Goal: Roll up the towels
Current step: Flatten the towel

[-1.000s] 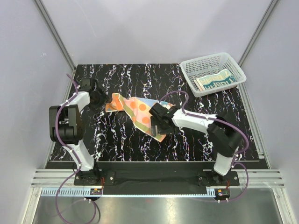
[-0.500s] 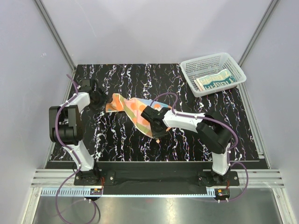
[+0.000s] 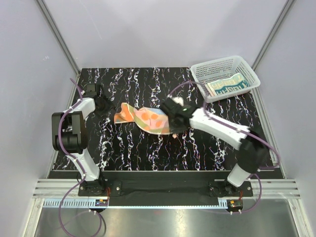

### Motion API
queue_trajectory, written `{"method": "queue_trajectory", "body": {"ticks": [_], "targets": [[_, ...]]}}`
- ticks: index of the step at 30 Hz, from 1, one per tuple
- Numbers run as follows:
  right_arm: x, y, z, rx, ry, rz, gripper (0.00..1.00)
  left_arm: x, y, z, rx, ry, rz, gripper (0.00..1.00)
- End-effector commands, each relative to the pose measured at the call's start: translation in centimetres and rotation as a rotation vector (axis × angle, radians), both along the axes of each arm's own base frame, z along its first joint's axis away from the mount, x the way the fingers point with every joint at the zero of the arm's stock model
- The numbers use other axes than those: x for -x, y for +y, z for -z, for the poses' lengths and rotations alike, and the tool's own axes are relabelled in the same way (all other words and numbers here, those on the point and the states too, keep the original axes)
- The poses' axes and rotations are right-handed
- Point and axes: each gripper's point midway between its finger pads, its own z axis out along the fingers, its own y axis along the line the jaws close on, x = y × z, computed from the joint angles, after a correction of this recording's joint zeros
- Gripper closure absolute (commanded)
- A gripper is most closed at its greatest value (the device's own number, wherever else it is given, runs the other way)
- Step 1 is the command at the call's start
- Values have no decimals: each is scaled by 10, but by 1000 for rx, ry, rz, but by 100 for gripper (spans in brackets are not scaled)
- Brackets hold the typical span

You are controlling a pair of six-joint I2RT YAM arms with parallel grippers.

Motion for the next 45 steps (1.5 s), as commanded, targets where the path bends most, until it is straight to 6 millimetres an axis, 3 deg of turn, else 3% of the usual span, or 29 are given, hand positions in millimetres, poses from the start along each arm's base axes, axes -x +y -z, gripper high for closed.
{"method": "queue_trajectory", "body": {"ticks": [1,6,7,8,14,22,30,33,34,36,38,41,42,45], "targets": [[-6,-49,-60,-1,-119,81,100,-2,7,-17,-24,-52,-13,36],[-6,-63,-63,-25,-114,113,100,5,-9,-13,51,-112,18,26],[-6,-63,-62,-26,-112,115,100,10,-11,-15,60,-127,18,25],[-7,-61,-60,-27,-109,114,100,21,-13,-6,74,-104,10,24],[-14,-55,-62,-56,-114,108,100,36,-45,-1,249,-134,59,19],[-11,-53,-53,-72,-103,98,100,25,-80,-29,333,-115,100,16],[-9,-57,-45,-71,-91,104,100,21,-118,-5,360,-25,153,16],[-9,-62,-45,-71,-93,110,100,15,-128,3,355,-4,168,24],[-10,-63,-46,-76,-95,114,100,14,-131,5,359,-1,173,31],[-9,-67,-45,-71,-93,116,100,9,-138,8,364,1,186,71],[-12,-73,-47,-71,-99,128,100,4,-140,4,367,-14,195,100],[-15,-89,-51,-54,-105,153,100,5,-126,-3,293,-35,191,100],[-16,-96,-56,-54,-115,172,100,7,-118,-15,261,-65,187,100],[-16,-121,-58,-37,-122,232,100,26,-78,-28,118,-86,136,100]]}}
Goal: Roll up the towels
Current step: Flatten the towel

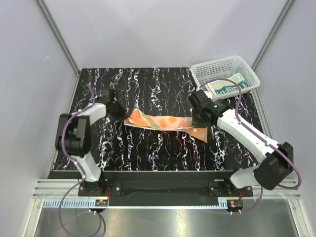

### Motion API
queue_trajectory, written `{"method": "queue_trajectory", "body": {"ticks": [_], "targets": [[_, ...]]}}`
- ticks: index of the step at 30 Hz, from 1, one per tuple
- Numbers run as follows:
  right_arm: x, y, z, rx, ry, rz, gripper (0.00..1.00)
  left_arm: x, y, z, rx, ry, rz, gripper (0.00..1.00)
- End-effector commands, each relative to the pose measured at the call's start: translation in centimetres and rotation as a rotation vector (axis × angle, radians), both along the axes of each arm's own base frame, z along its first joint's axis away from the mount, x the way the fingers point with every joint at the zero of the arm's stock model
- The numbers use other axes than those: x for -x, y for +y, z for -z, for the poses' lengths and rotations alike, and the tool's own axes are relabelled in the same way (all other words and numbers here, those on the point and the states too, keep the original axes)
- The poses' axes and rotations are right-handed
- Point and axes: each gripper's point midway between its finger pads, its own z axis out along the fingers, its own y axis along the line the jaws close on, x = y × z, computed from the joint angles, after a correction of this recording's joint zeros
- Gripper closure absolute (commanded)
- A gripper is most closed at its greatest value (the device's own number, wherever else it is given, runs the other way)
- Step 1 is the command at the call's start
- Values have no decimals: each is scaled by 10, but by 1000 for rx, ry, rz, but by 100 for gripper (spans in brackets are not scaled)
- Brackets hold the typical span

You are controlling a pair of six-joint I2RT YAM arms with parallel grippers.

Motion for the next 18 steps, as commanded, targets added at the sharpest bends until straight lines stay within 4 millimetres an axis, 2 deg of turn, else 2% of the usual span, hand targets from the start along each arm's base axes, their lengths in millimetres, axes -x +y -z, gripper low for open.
{"method": "queue_trajectory", "body": {"ticks": [1,2,3,5,7,8,10,11,13,16,18], "targets": [[1,-33,-20,7,-60,62,100,10,50,-39,-176,-119,-59,100],[4,-39,-15,18,-52,71,100,15,65,-51,-211,-150,-95,100],[6,-43,-16,13,-57,78,100,28,72,-43,-234,-126,-102,100],[14,-43,-6,3,-29,72,100,43,85,-44,-298,-121,-113,100],[19,-37,-1,-40,-22,64,100,58,87,-33,-311,-86,-90,63],[27,-33,11,-65,16,53,100,68,86,-26,-312,-61,-81,45],[32,-26,17,-115,20,33,100,80,87,-19,-317,-18,-80,9],[42,-24,30,-130,58,26,100,82,94,-18,-347,-12,-98,4],[49,-17,36,-150,70,-1,100,83,97,-21,-360,-8,-118,3],[59,-15,48,-130,97,-13,100,66,97,-42,-353,-78,-142,3],[63,-11,50,-117,100,-24,100,50,87,-53,-301,-128,-127,4]]}}
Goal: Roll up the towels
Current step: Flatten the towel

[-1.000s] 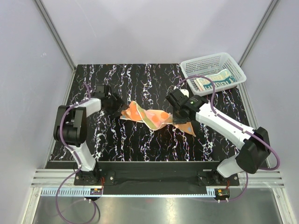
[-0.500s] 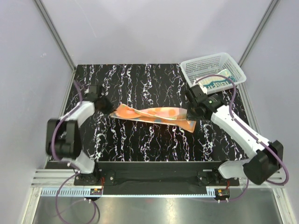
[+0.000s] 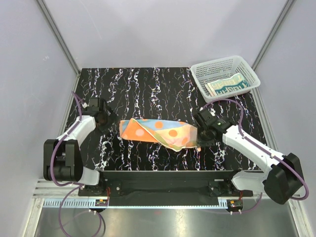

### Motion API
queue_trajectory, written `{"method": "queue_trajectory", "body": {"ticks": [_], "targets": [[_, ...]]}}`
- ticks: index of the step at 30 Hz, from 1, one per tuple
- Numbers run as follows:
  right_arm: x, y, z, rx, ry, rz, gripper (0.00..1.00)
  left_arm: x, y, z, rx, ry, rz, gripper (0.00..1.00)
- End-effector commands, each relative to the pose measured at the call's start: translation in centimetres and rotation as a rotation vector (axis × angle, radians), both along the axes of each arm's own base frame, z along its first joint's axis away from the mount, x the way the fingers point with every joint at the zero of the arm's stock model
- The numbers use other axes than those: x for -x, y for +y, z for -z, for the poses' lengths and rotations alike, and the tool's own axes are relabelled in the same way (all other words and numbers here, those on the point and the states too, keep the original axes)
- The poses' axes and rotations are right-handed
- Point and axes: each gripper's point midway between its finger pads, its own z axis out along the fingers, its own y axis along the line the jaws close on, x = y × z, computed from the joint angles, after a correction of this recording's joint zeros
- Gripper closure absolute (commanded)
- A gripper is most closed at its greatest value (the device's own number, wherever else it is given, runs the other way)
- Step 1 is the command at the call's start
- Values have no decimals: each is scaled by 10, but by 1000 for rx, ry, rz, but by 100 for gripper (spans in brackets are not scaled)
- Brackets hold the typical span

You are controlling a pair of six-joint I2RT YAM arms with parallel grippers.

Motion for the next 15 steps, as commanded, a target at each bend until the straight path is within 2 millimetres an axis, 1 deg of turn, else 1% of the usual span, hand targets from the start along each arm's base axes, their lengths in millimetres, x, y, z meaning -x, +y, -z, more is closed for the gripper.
{"method": "queue_trajectory", "body": {"ticks": [1,2,3,4,5,6,7,8,9,10,11,13,14,15], "targets": [[-6,21,-10,-66,-54,-20,100,-41,-9,-38,40,-159,17,5],[-5,23,-8,-64,-48,-22,100,-49,-19,-41,84,-170,43,5],[-5,24,-7,-64,-44,-24,100,-53,-25,-43,97,-178,58,6],[-6,25,-5,-62,-44,-23,100,-57,-37,-46,103,-192,95,6],[-5,26,-2,-58,-35,-25,100,-66,-45,-51,89,-203,120,7],[-5,26,-1,-58,-35,-27,100,-71,-52,-54,67,-205,147,8],[-6,28,0,-61,-37,-27,100,-65,-67,-50,36,-165,204,9],[-6,28,1,-60,-34,-28,100,-77,-70,-52,-14,-157,207,9],[-7,28,2,-57,-33,-28,100,-78,-76,-50,-29,-139,226,10],[-7,27,2,-53,-33,-27,100,-74,-86,-44,-42,-104,257,11],[-7,27,2,-52,-36,-28,100,-80,-89,-38,-60,-82,261,11],[-7,26,4,-42,-33,-29,100,-79,-100,-30,-67,-52,289,15],[-7,26,4,-43,-32,-29,100,-82,-102,-23,-77,-37,289,15],[-7,26,5,-43,-31,-29,100,-82,-104,-20,-83,-30,296,16]]}}
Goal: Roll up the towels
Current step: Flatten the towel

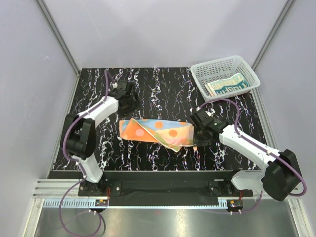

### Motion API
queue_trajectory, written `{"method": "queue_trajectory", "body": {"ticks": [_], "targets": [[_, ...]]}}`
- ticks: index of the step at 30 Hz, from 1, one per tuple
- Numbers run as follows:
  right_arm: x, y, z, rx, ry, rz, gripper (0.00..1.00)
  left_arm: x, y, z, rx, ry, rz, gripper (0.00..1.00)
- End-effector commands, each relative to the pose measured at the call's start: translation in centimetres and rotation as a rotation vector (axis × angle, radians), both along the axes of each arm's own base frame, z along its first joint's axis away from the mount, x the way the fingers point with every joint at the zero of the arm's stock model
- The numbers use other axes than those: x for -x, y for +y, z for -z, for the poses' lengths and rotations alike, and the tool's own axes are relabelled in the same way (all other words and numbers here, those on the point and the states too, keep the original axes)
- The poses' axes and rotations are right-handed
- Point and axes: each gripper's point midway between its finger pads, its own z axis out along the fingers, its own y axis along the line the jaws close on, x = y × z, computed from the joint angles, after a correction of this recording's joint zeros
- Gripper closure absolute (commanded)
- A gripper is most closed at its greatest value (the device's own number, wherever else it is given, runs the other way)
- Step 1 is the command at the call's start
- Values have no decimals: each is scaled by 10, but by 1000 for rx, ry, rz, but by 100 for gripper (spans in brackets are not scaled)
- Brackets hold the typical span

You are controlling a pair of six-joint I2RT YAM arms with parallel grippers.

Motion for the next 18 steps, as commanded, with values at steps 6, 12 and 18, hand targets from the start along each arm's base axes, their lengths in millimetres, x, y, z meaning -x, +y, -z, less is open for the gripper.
{"method": "queue_trajectory", "body": {"ticks": [6,12,18], "targets": [[-1,4,0,-11,-12,-8,100,9,15,26,-194,122,-40,25],[0,4,5,-11,-6,-10,100,13,18,34,-231,135,-43,41],[1,4,7,-8,-4,-13,100,14,14,42,-244,149,-28,63]]}}
